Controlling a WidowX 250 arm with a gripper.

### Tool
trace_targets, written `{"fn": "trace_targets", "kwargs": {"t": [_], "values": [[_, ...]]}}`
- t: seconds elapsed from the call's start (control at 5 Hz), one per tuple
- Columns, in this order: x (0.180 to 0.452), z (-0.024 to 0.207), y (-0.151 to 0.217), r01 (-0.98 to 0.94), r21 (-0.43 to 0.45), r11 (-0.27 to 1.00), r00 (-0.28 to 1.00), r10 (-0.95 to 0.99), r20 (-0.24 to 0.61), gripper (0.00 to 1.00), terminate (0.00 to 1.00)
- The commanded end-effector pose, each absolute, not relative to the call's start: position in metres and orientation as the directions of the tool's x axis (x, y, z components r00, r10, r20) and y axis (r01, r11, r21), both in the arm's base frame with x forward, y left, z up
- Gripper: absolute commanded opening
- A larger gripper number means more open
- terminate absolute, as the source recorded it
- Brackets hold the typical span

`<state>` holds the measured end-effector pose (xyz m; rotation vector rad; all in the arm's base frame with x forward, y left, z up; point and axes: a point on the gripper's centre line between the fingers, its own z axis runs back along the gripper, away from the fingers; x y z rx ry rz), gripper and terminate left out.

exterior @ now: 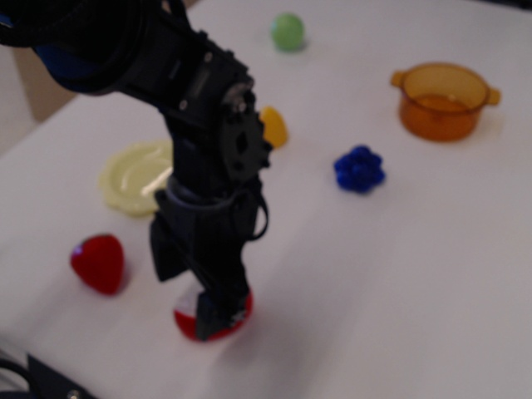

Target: Put sushi on plate

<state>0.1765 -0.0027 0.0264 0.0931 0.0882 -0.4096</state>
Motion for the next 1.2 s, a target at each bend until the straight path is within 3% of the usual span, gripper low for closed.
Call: {"fn": "trace_targets", "kwargs": {"t": [0.0, 0.2, 0.4, 0.6, 0.8, 1.0], "values": [[0.179, 0.012, -0.002, 0.409, 0.085, 0.908, 0.910, -0.400, -0.109, 1.00, 0.00], [0.183, 0.007, 0.000, 0.404, 0.063, 0.913, 0.913, -0.398, -0.090, 0.00, 0.00], [0.191, 0.014, 0.003, 0.373, 0.058, 0.926, 0.927, -0.371, -0.050, 0.00, 0.00], [0.206, 0.045, 0.016, 0.245, 0.049, 0.968, 0.970, -0.245, -0.002, 0.00, 0.00], [0.226, 0.064, 0.046, 0.058, 0.029, 0.998, 0.998, -0.059, 0.035, 0.00, 0.00], [0.241, 0.069, 0.074, -0.113, 0.043, 0.993, 0.990, 0.109, 0.085, 0.00, 0.00]]}}
